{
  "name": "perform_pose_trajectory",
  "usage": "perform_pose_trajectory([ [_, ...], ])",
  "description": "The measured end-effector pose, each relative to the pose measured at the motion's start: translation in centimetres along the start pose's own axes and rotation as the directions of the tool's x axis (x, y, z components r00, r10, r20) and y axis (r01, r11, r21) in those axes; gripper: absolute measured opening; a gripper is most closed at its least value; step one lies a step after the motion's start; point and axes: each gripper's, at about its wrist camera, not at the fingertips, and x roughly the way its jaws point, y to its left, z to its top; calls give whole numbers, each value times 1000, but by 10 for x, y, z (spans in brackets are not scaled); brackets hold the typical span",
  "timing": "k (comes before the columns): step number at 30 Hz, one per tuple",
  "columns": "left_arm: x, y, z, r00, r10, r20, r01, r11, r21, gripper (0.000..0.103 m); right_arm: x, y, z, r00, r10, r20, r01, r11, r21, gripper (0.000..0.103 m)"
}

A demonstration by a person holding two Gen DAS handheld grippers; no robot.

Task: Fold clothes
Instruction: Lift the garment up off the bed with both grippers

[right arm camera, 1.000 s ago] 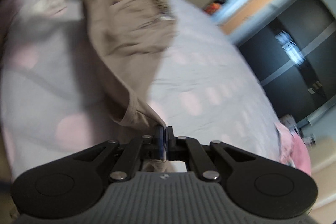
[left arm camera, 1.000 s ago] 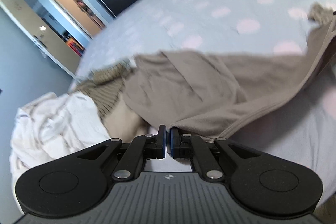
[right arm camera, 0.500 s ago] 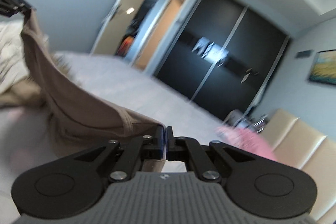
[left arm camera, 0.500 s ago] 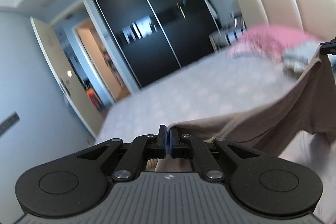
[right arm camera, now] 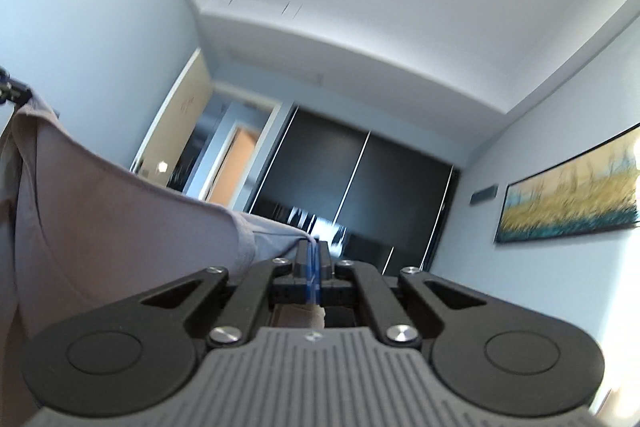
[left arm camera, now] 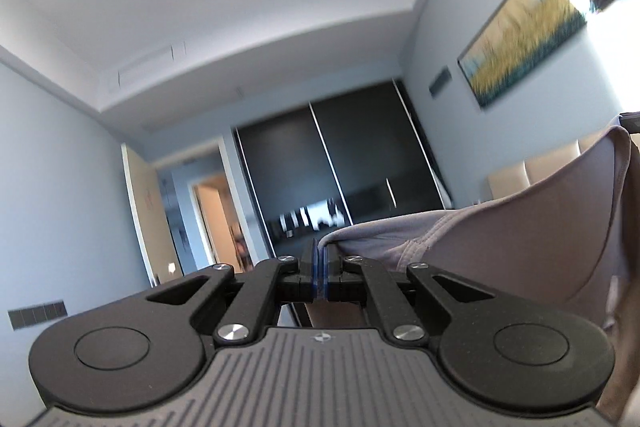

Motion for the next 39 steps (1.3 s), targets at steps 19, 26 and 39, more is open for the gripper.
perform_pose_trajectory([
  [19,198,-84,-196,815,-185,-550,211,977,-17,1,129,16,-153,877,51,-478,-2,995,103,1],
  [26,274,-99,-265,716,-182,-673,196,979,-57,1,201,32,-252,767,72,-638,17,991,132,1],
  [39,331,-147,-392,507,-248,-826,272,955,-120,3,293,57,-411,538,173,-825,-54,984,171,2],
])
